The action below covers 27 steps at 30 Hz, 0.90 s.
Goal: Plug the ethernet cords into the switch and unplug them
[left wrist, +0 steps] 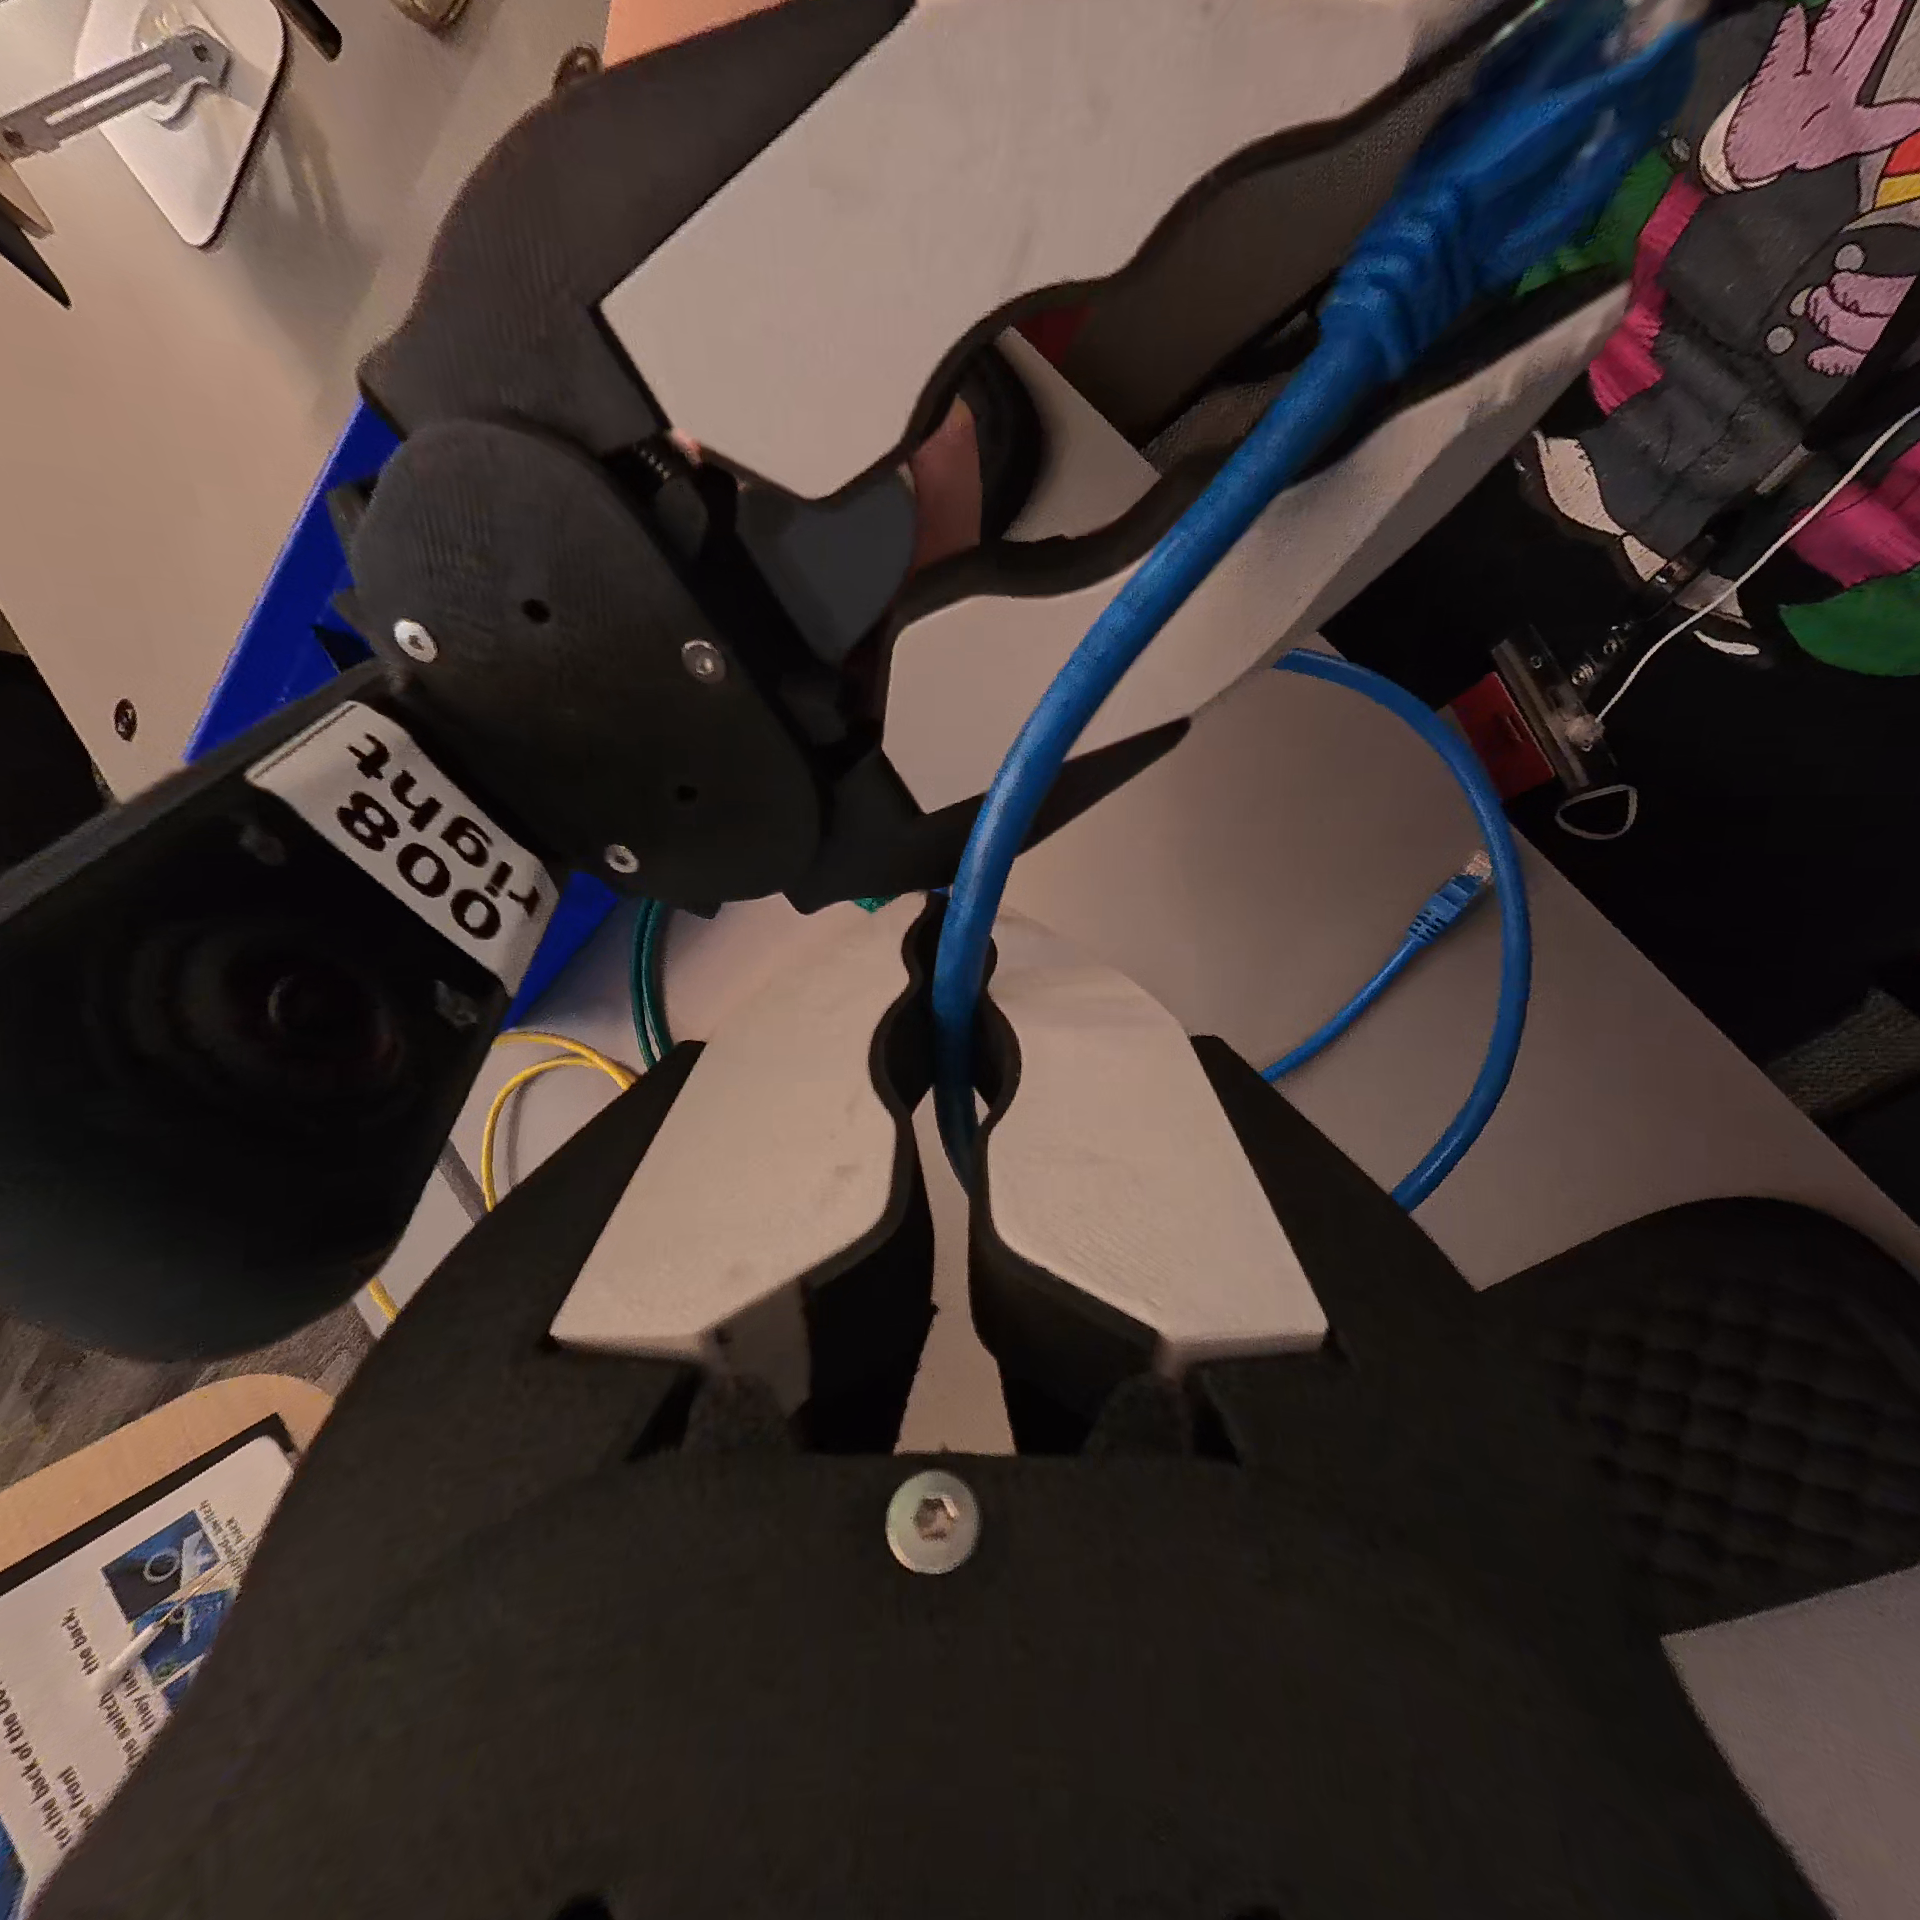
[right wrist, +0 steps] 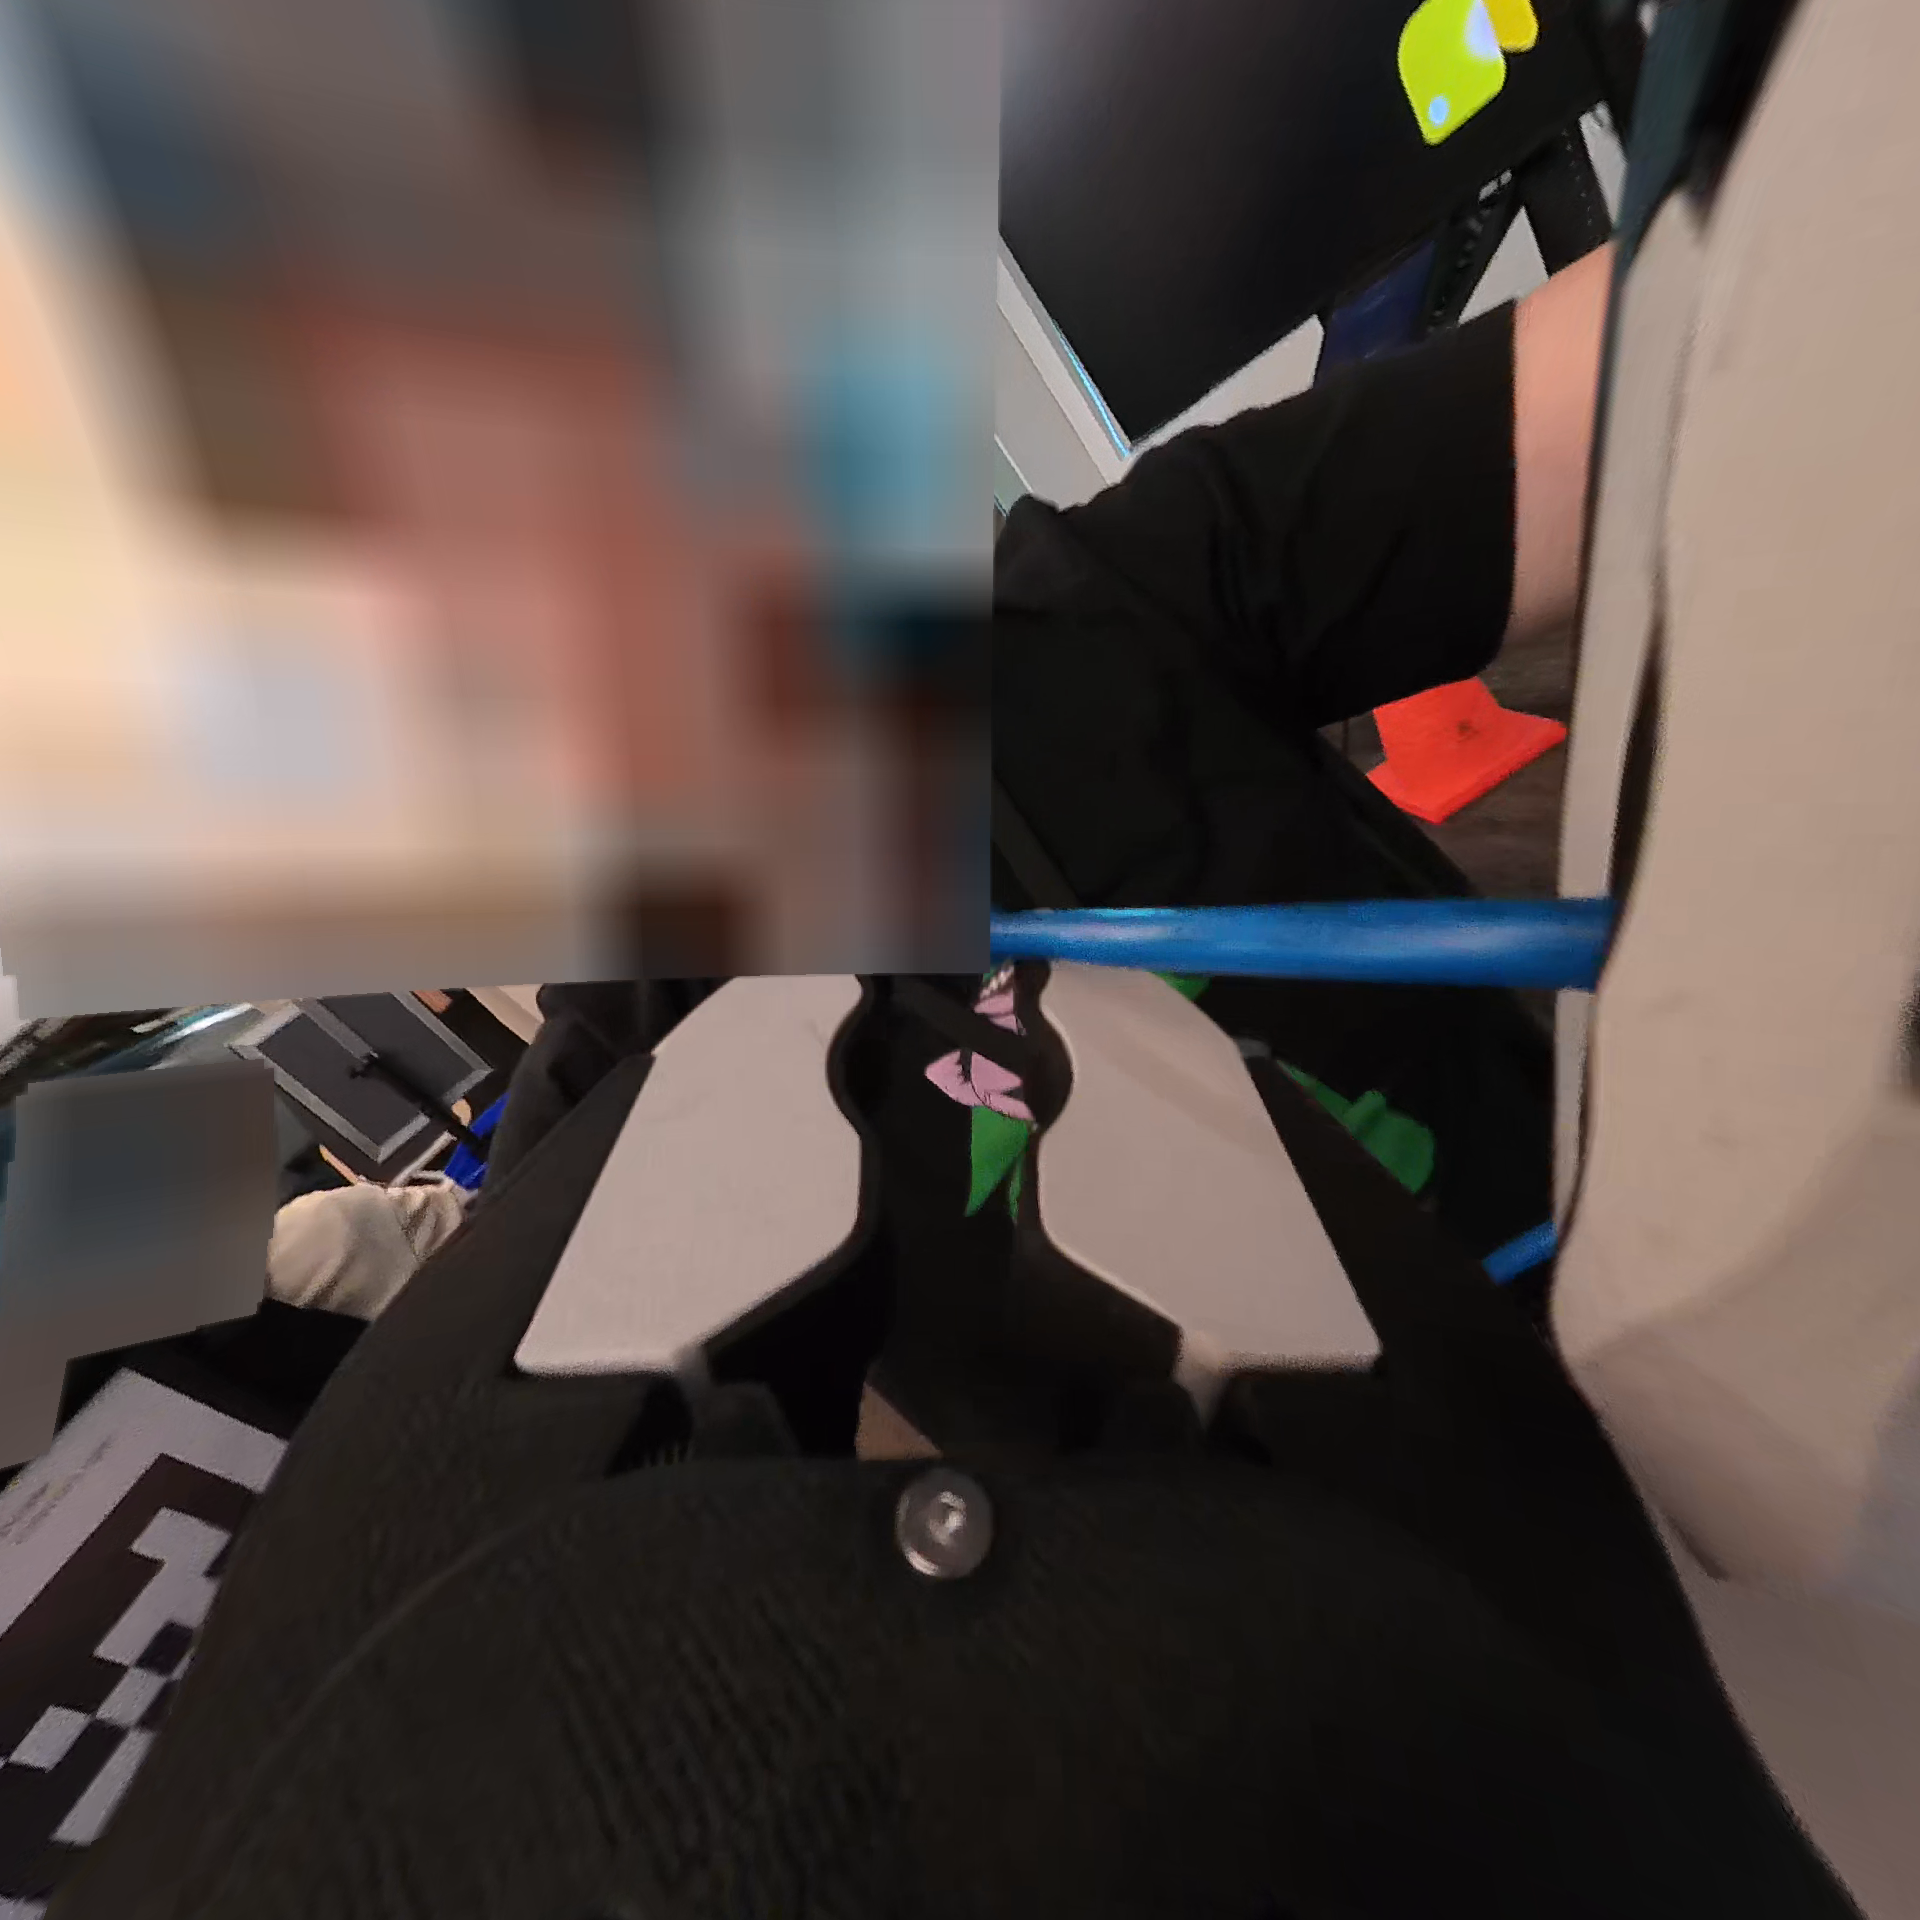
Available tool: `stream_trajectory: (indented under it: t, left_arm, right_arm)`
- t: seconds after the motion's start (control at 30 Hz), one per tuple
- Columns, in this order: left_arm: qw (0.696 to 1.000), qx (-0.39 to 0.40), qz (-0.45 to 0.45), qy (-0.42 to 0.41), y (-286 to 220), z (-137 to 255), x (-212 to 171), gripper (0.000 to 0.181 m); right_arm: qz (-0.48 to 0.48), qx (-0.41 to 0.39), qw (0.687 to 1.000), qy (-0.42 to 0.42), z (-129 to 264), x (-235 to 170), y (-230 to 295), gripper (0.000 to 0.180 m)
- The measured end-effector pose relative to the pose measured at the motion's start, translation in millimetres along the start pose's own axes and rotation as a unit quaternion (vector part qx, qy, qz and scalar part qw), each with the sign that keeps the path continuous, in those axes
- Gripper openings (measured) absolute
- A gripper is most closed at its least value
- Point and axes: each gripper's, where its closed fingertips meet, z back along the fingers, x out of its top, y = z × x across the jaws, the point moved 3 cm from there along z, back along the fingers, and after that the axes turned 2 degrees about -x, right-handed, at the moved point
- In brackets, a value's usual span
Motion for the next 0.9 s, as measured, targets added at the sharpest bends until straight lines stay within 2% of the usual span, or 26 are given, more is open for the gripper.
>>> stream_trajectory:
  t: [0.27,0.37,0.47,0.57,0.63,0.7,0.77,0.8,0.87,0.9]
  left_arm:
    - [1.000,0.004,-0.006,0.005,-2.8,2.5,2.5,0.000]
    - [0.998,0.055,0.022,0.007,6.6,5.0,-0.1,0.003]
    - [0.984,0.143,0.108,-0.007,31.9,22.8,-12.1,0.046]
    - [0.944,0.215,0.220,-0.124,50.8,60.4,-24.6,0.078]
    - [0.895,0.251,0.280,-0.240,48.4,87.4,-33.6,0.077]
    - [0.837,0.250,0.316,-0.369,28.5,102.0,-39.4,0.061]
    - [0.760,0.254,0.358,-0.480,8.5,102.8,-45.3,0.047]
    - [0.731,0.252,0.384,-0.504,0.3,94.8,-50.5,0.047]
    - [0.693,0.228,0.438,-0.525,-12.4,70.2,-58.0,0.042]
    - [0.677,0.209,0.453,-0.541,-17.5,60.4,-57.7,0.044]
  right_arm:
    - [0.025,-0.007,1.000,0.011,-2.2,-2.5,-1.2,0.016]
    - [0.049,-0.030,0.998,0.004,-0.1,-1.5,-5.8,0.015]
    - [0.097,-0.066,0.992,-0.040,7.7,4.1,-9.9,0.014]
    - [0.179,-0.140,0.964,-0.136,25.5,18.3,-16.2,0.013]
    - [0.272,-0.232,0.910,-0.208,43.4,28.9,-21.0,0.014]
    - [0.373,-0.351,0.821,-0.253,62.4,35.4,-26.8,0.014]
    - [0.455,-0.434,0.732,-0.265,71.9,37.3,-29.6,0.014]
    - [0.484,-0.463,0.693,-0.267,73.4,38.5,-31.3,0.014]
    - [0.542,-0.510,0.623,-0.242,70.2,39.7,-38.6,0.014]
    - [0.568,-0.529,0.590,-0.225,67.3,40.2,-43.4,0.014]
